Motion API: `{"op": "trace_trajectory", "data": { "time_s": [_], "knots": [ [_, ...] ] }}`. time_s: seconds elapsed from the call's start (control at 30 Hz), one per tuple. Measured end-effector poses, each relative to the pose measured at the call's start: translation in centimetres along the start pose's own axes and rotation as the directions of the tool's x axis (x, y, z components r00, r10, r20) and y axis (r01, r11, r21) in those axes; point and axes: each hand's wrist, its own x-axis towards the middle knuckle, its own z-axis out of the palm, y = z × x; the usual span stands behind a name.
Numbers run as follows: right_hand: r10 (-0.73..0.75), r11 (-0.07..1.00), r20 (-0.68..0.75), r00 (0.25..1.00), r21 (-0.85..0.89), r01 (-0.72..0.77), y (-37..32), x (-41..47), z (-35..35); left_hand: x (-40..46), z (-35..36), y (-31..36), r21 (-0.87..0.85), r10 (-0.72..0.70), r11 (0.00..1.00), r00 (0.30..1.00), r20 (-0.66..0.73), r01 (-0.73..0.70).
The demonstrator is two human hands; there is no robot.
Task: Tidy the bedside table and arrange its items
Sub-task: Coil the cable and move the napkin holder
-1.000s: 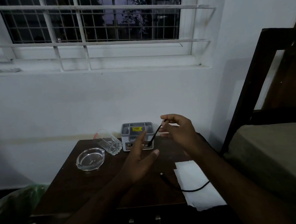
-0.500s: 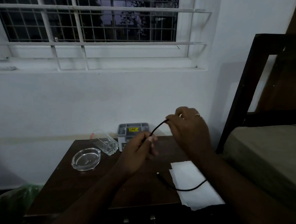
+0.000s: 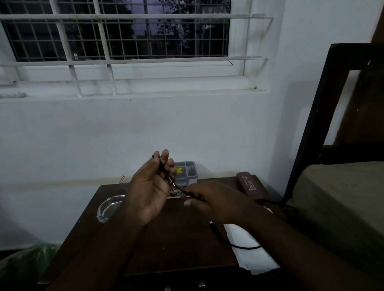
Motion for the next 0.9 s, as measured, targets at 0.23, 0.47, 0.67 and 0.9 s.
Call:
{"op": "trace_trajectory", "data": {
  "time_s": [0.23,0.47,0.67,0.9],
  "knots": [
    [0.082,0.956,0.03,0.996,0.28,-0.087,-1.0,-0.1,-1.8,0.0,-2.6,-0.5,0.749,-0.038,0.657,0.988,0.147,-0.086],
    [0.079,0.93,-0.112,0.991,0.365,-0.033,0.1,0.2,-3.7,-1.2,-3.3,-0.8,0.791,-0.445,0.598,0.874,0.196,0.127],
    [0.219,0.892,-0.25,0.943,0.444,-0.089,1.7,0.5,-1.7,-1.8,-2.1,-0.2,0.213,-0.514,0.856,0.817,0.261,0.47],
    [0.221,0.93,-0.032,0.975,0.307,-0.201,0.4,0.1,1.6,-1.1,-1.7,-0.3,0.016,-0.248,0.969,0.963,0.108,0.248]
  ]
}}
